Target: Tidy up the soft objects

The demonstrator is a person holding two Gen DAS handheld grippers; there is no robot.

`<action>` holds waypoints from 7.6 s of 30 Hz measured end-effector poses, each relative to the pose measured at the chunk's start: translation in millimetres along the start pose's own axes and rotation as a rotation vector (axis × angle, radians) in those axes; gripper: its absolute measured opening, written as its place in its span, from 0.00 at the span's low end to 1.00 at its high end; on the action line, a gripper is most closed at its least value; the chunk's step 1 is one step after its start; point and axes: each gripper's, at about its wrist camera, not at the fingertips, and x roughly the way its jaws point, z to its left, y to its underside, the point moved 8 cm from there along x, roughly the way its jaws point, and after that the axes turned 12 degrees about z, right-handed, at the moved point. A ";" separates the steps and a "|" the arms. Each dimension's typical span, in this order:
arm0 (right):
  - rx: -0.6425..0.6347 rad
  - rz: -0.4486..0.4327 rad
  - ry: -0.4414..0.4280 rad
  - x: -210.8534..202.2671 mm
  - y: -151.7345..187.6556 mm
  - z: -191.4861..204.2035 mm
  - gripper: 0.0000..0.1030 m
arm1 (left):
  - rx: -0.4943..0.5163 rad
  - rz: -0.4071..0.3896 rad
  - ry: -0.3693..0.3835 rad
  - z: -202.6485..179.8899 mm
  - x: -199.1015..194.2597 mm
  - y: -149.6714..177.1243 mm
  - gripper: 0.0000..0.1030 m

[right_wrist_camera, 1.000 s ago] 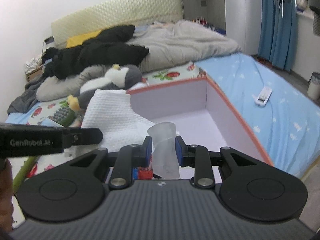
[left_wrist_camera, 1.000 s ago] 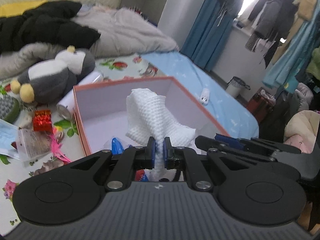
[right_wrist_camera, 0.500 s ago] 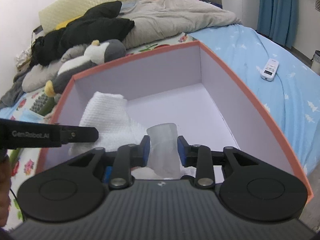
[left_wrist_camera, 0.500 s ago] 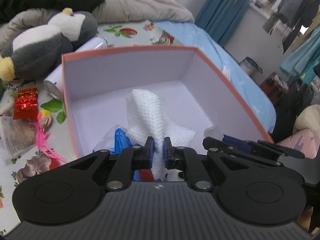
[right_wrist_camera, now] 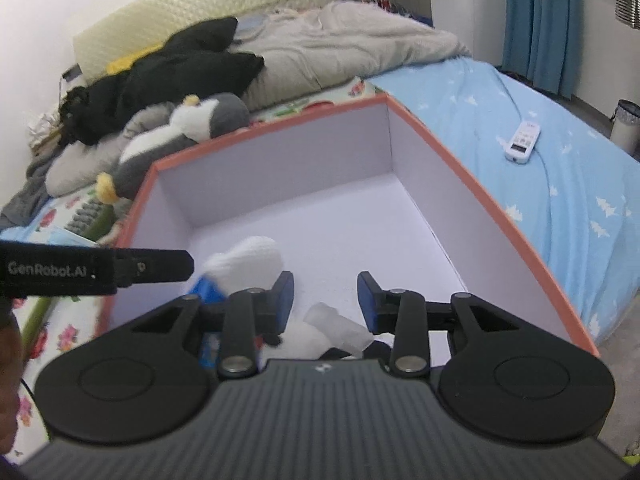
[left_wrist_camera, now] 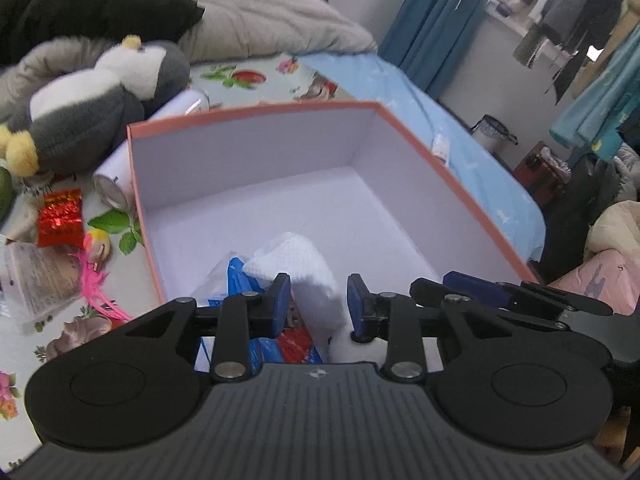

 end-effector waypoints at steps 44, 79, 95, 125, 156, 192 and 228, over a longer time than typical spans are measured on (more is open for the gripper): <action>-0.153 -0.100 -0.129 -143.0 96.2 114.8 0.37 | -0.047 -0.267 -0.038 -1.4 -222.5 171.1 0.35; -0.319 0.032 -0.248 -76.4 108.1 211.2 0.37 | -0.295 -0.236 -0.134 116.3 -215.4 218.1 0.35; -0.236 0.006 -0.217 20.7 17.6 238.9 0.37 | -0.428 -0.251 -0.109 220.8 -146.9 144.6 0.35; -0.195 0.180 -0.022 226.8 -65.9 279.5 0.64 | -0.577 -0.211 0.127 320.9 -23.1 83.2 0.35; -0.287 0.036 -0.084 97.3 -40.5 279.1 0.54 | -0.535 -0.338 0.098 250.2 -99.3 100.3 0.00; -0.455 0.223 -0.076 58.1 161.2 223.2 0.54 | -0.640 -0.101 0.033 215.5 -110.4 303.6 0.22; -0.467 0.196 -0.118 59.7 160.2 206.4 0.55 | 0.026 0.075 -0.329 189.1 -75.6 232.7 0.71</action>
